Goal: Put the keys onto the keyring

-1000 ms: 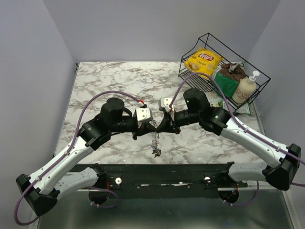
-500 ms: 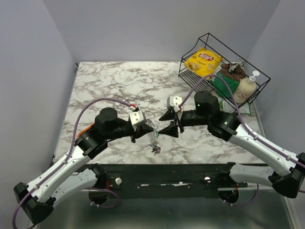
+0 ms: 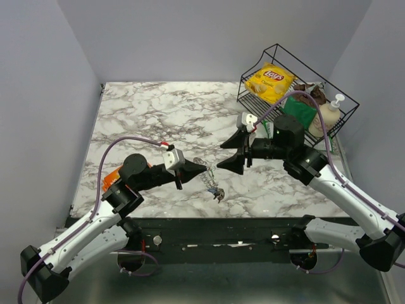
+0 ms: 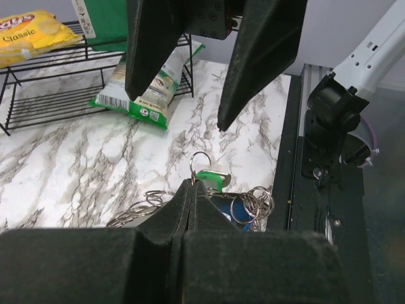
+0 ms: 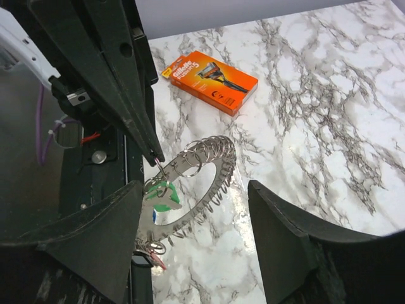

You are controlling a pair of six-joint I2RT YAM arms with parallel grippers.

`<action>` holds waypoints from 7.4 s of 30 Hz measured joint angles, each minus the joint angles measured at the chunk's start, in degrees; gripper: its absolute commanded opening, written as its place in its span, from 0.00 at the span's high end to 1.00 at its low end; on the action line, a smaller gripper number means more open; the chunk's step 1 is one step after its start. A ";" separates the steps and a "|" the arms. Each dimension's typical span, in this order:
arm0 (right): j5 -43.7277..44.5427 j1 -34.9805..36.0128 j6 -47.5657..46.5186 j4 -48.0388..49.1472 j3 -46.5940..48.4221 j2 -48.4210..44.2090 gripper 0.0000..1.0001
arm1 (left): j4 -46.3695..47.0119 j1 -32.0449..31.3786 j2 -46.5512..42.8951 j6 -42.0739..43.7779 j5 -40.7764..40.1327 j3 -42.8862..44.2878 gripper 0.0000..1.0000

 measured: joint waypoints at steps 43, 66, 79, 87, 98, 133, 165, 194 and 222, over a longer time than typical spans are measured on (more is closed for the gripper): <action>-12.79 -0.87 11.17 -3.78 6.03 9.44 0.73 | 4.66 0.00 -3.39 2.47 -0.66 -2.67 1.00; -13.38 -0.87 10.19 -4.04 5.88 9.44 0.99 | 4.50 0.00 -3.37 2.45 -1.11 -2.67 1.00; -13.38 -0.87 9.27 -4.04 4.48 9.97 0.99 | 5.14 0.00 -3.37 2.10 -1.07 -2.67 1.00; -13.42 -0.87 9.16 -3.93 4.42 11.28 0.99 | 5.99 0.00 -2.93 1.51 -1.03 -2.67 1.00; -13.51 -0.87 9.22 -3.52 4.42 11.87 0.99 | 6.60 0.00 -2.14 0.85 -1.01 -2.67 1.00; -15.23 -0.85 9.16 -2.75 4.00 13.57 0.99 | 6.67 0.00 -1.97 0.76 -1.03 -2.67 1.00; -14.93 -0.85 3.93 8.52 -6.67 -4.33 0.24 | 8.87 0.00 -4.24 -0.39 -0.11 -2.67 1.00; -19.19 1.77 13.68 23.28 -6.73 3.54 0.67 | 10.36 0.00 -2.89 -2.36 3.06 -2.67 1.00; -18.21 1.81 12.50 23.61 -8.37 3.61 0.99 | 10.27 -0.13 -3.10 -2.97 3.85 -2.19 0.93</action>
